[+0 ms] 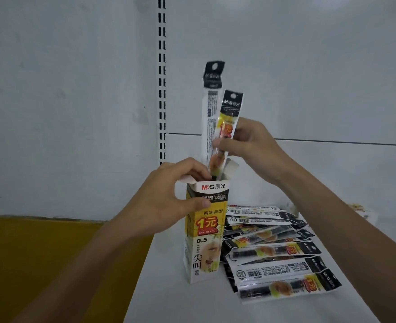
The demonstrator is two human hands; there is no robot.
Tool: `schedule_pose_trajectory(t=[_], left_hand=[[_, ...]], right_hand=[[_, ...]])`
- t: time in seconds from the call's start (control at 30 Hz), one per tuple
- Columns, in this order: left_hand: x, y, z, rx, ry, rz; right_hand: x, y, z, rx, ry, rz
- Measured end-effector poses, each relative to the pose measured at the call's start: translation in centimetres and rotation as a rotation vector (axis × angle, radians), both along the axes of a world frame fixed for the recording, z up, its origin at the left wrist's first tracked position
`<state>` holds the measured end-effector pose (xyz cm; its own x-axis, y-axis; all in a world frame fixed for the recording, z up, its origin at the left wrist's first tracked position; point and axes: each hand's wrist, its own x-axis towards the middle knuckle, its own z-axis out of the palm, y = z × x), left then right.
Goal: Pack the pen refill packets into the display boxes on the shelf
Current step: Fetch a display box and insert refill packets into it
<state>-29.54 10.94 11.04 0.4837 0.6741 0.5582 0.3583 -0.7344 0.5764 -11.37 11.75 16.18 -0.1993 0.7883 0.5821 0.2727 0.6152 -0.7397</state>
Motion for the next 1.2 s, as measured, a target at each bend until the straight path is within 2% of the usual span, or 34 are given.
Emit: schedule_pose_trajectory(t=[0.13,0.33,0.4,0.5,0.6,0.77,0.83,0.97,1.07,1.13,1.2], left_hand=[[0.3,0.5,-1.0,0.019,-0.094,0.013],[1.3,0.5,-2.3,0.157,-0.192,0.065],[1.7,0.7,-2.6,0.193,-0.224,0.071],[2.0,1.0,-2.9,0.212,-0.263,0.074],[2.3,1.3,-3.4,0.263,-0.283,0.108],[2.7,1.4,-3.3,0.234,-0.324,0.116],[2.6,1.5,-3.3,0.243,-0.297,0.112],[2.5,1.8,-3.5,0.263,-0.261,0.107],[2.4,1.8,-3.4,0.250,-0.239,0.104],[2.4,1.9,-3.4,0.260,-0.217,0.109],[2.3,2.0,-3.2,0.255,-0.210,0.128]], right_hand=[[0.1,-0.3,-1.3,-0.113,-0.276,0.026],[0.8,-0.2,-0.7,-0.041,0.011,-0.015],[0.8,-0.3,-0.7,-0.023,-0.026,-0.006],[0.7,-0.4,-1.1,-0.051,-0.180,-0.047],[1.0,-0.3,-1.2,0.001,-0.156,-0.082],[0.8,-0.5,-1.0,0.057,-0.097,-0.007],[0.5,-0.6,-0.9,0.043,-0.156,-0.051],[0.2,-0.2,-1.8,-0.011,-0.423,-0.212],[0.3,-0.2,-2.0,-0.143,-0.542,-0.201],[0.6,-0.2,-2.1,-0.152,-0.448,-0.192],[1.0,-0.2,-2.1,-0.074,-0.265,-0.190]])
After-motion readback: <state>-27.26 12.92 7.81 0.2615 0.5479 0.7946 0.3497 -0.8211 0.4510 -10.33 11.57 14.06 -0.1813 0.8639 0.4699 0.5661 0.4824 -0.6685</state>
